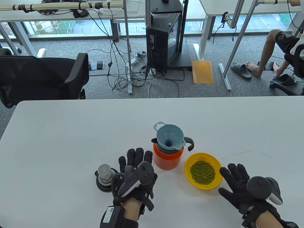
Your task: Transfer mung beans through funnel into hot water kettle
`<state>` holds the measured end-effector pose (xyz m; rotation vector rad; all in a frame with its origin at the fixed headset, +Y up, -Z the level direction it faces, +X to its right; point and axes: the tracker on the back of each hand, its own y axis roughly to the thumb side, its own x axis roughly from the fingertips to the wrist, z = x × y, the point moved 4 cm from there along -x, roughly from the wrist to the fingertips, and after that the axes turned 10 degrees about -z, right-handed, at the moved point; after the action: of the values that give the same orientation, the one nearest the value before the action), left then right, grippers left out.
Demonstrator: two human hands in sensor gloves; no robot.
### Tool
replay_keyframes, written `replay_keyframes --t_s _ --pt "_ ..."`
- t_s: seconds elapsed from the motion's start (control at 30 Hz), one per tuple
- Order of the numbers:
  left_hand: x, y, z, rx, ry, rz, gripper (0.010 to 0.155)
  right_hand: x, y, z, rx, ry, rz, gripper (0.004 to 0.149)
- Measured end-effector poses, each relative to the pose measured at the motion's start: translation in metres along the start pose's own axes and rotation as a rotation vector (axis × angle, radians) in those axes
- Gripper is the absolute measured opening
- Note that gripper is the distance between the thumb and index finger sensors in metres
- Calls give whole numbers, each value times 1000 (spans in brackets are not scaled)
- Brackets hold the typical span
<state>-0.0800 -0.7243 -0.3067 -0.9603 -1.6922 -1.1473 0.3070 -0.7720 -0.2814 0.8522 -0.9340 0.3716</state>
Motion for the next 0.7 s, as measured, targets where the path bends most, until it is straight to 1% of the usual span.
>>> replay_keyframes --t_s 0.17,0.27,0.43,0.5,0.53,0.6,0.7 --pt "0 -4 -35 33 -12 -10 83 0 -5 1 -10 6 19 87" --pt "-3 -6 -45 7 -20 -13 82 0 -8 -2 -15 -5 32 87" --pt "-2 -12 -51 20 -18 -26 81 0 -13 -3 -20 -23 55 86" --pt "-1 -14 -51 28 -5 -31 81 -1 -13 -2 -23 -23 61 85" --pt "0 -16 -50 37 1 -33 80 -3 -11 -3 -23 -6 59 84" --pt "1 -17 -50 46 5 -29 80 -5 -5 -9 -24 -12 60 83" --pt "1 -14 -53 52 -2 -51 80 -11 5 -29 -42 -34 63 80"
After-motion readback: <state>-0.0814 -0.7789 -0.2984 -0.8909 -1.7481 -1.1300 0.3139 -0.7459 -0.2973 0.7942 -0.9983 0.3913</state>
